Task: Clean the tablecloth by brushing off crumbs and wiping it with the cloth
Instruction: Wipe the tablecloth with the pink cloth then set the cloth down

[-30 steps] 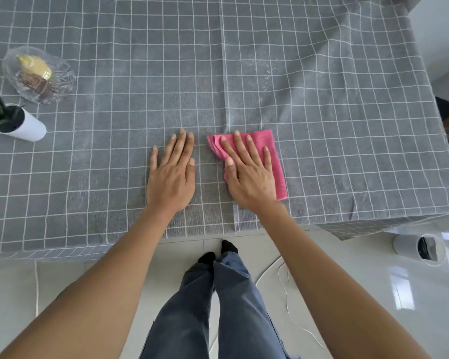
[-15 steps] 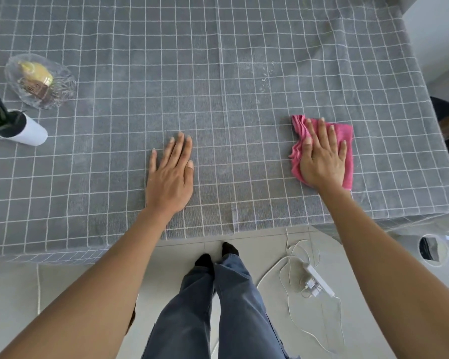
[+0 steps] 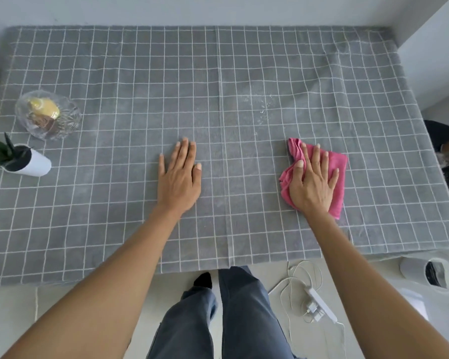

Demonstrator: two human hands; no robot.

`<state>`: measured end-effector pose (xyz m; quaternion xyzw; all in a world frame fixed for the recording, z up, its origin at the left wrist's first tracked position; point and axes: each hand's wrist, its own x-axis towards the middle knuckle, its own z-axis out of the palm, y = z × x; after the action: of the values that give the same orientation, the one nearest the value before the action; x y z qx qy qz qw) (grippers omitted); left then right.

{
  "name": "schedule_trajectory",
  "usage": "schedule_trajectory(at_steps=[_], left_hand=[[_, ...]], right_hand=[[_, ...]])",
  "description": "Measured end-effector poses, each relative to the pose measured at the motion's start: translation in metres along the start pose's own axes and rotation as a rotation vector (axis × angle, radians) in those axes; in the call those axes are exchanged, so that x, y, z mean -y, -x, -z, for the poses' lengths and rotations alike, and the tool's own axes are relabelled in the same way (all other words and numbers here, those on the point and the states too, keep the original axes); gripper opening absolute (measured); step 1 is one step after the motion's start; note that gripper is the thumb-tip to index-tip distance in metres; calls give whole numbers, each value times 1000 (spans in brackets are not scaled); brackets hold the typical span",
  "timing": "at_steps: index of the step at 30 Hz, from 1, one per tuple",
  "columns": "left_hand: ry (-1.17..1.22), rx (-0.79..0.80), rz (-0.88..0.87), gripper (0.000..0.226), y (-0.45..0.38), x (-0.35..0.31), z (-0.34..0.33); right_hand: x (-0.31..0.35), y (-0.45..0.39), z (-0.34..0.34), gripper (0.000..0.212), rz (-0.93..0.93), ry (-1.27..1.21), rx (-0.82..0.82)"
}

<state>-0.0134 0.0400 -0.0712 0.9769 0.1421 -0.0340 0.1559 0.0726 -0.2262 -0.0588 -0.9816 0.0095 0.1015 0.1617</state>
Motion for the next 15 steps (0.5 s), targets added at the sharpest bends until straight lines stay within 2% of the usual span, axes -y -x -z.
schedule_trajectory(at_steps=[7, 15], left_hand=[[-13, -10, 44, 52, -84, -6, 8], [-31, -53, 126, 51, -150, 32, 27]], right_hand=[[67, -46, -9, 49, 133, -95, 52], [158, -58, -40, 50, 499, -105, 169]])
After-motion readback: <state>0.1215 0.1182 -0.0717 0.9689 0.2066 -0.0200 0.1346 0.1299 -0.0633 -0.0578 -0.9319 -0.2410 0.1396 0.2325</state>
